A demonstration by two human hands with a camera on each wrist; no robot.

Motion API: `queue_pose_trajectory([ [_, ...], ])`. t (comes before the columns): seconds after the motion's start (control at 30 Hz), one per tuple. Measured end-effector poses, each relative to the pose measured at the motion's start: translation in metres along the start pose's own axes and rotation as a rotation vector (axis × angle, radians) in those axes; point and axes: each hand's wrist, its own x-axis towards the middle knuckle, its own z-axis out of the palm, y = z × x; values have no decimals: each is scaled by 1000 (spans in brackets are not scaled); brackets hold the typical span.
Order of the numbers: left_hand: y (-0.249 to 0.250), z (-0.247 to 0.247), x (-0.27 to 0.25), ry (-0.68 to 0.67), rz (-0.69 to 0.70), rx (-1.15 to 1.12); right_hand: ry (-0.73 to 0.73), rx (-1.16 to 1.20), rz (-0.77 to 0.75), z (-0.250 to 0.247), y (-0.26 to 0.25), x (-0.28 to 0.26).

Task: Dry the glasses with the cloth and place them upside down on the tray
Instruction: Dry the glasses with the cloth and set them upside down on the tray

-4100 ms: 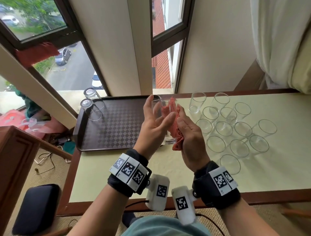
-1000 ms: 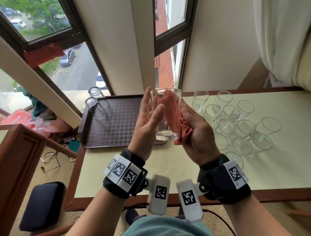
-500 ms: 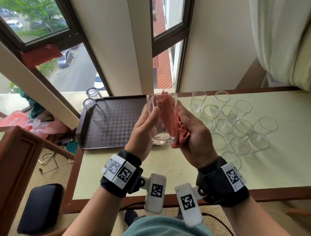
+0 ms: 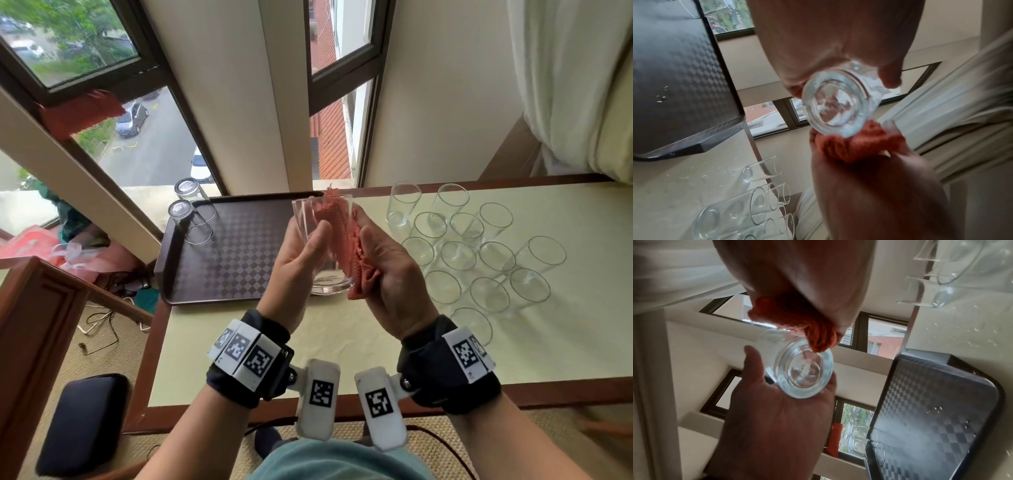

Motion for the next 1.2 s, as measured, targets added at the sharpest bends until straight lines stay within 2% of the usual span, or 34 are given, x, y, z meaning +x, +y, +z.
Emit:
queue_pose_trajectory([
  [0.07,3,1,-1,63,15,8,19,-34,-48,0,2,0],
  [0.17,1,-1,-2,135,55,-22,20,-223,-119,6,5,4],
  [0.27,1,-2,-5,90,23,-36,-41,-321,-157,9,8,5],
  [0.47,-3,-1,-4,77,-42,-40,-131,-196,-49,5,9,3],
  [0.67,-2,3,-2,81,-108,-113,-125,-63,90,-4,16,-1],
  [0.8,3,10,-2,95,-219,-212,-100,21,121,-12,21,-2],
  [0.97,0,13,-2,73,-250,-249,-65,-55,110,-24,20,0],
  [1.1,-3,-4,7,17,-256,-141,-1,-93,104,-38,15,-3],
  [1.2,-6,-16,10,-34,-246,-113,-23,-129,89,-49,9,-5],
])
